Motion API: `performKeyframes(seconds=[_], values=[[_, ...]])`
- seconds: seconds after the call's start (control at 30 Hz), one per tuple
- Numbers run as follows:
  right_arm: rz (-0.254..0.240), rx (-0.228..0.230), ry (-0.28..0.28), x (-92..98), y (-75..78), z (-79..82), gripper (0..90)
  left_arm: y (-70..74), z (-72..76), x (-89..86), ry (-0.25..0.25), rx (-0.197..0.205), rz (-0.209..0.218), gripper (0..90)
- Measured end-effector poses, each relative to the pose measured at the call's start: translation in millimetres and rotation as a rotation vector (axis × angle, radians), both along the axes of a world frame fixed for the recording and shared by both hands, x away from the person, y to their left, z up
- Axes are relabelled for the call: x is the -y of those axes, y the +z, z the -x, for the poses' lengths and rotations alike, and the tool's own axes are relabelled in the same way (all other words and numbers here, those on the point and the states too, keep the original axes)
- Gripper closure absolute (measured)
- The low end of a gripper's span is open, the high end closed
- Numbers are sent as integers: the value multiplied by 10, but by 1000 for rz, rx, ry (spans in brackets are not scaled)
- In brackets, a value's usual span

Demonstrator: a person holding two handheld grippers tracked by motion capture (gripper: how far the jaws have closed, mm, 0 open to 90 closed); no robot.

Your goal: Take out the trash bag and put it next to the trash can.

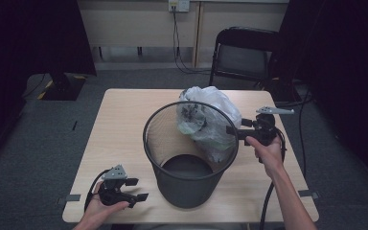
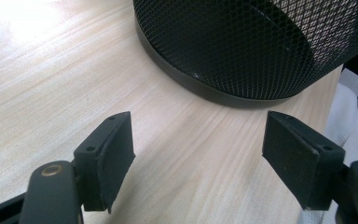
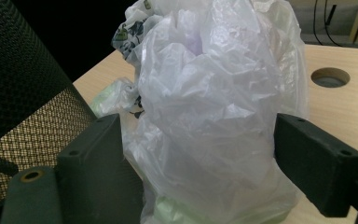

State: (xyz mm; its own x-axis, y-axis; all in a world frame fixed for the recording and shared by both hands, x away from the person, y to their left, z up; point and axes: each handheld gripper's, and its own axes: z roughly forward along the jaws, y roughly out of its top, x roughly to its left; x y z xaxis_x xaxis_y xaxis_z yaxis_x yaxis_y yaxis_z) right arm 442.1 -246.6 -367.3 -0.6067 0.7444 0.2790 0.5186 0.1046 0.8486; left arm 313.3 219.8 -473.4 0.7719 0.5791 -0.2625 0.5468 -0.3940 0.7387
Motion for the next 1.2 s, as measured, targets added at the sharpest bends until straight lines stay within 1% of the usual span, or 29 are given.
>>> performKeyframes(seconds=[0.07,0.1,0.17,0.2,0.23,0.27,0.33,0.37,0.4,0.43,0.5,0.53,0.6,0.63,0.67,0.7,0.73,0.77,0.8,0.83,0.87,0.9,0.93,1.0,1.03,1.07,1.1,1.17,1.2], values=[[9,1,-1,-2,-11,68,161,-2,1,4,0,1,-5,241],[9,1,-1,-2,-11,68,161,-4,3,7,2,-1,-7,241],[38,-8,-10,-7,-40,134,160,-6,6,11,-3,-2,-9,241],[54,-10,-10,3,-80,198,160,-9,8,16,-3,-4,-8,241],[54,-10,-10,3,-80,198,160,-9,8,16,-3,-4,-8,241],[65,-12,-17,25,-127,249,161,-10,6,20,0,2,-13,241],[68,-16,-23,39,-153,270,164,-11,3,19,2,2,-15,241],[65,21,-72,77,-188,338,188,-12,1,19,4,2,-17,241],[65,21,-72,77,-188,338,188,-13,0,20,3,1,-18,241],[56,38,-77,110,-189,392,192,-15,-1,22,4,2,-20,241],[56,40,-82,121,-181,417,192,-20,-4,27,12,-2,-22,241],[51,56,-87,133,-173,453,198,-21,-5,27,13,-4,-26,241],[35,70,-93,157,-172,529,213,-24,-5,29,19,-5,-26,242],[27,93,-103,168,-176,580,221,-25,-8,28,17,-7,-28,243],[35,98,-94,175,-184,652,215,-27,-9,29,16,-8,-29,243],[35,98,-94,175,-184,652,215,-30,-10,30,18,-8,-31,243],[23,72,-75,184,-216,698,211,-39,-13,35,26,-7,-37,243],[23,72,-75,184,-216,698,211,-39,-13,35,26,-7,-37,243],[33,54,-71,183,-261,747,209,-46,-17,36,38,-9,-36,243],[33,54,-71,183,-261,747,209,-46,-17,36,38,-9,-36,243],[48,40,-74,178,-308,790,201,-51,-19,34,46,-9,-37,243],[48,40,-74,178,-308,790,201,-56,-22,33,51,-9,-38,243],[59,30,-80,176,-363,836,190,-67,-26,33,74,-9,-50,243],[63,4,-79,177,-428,883,181,-75,-30,30,78,-13,-48,243],[63,4,-79,177,-428,883,181,-75,-30,30,78,-13,-48,243],[69,-5,-86,179,-459,913,176,-78,-31,31,80,-12,-50,243],[92,-16,-92,188,-519,968,171,-79,-32,31,82,-9,-52,243],[107,-43,-95,207,-585,1015,157,-82,-31,34,80,-9,-52,243],[122,-58,-102,215,-618,1033,156,-87,-29,39,81,-9,-62,241]])
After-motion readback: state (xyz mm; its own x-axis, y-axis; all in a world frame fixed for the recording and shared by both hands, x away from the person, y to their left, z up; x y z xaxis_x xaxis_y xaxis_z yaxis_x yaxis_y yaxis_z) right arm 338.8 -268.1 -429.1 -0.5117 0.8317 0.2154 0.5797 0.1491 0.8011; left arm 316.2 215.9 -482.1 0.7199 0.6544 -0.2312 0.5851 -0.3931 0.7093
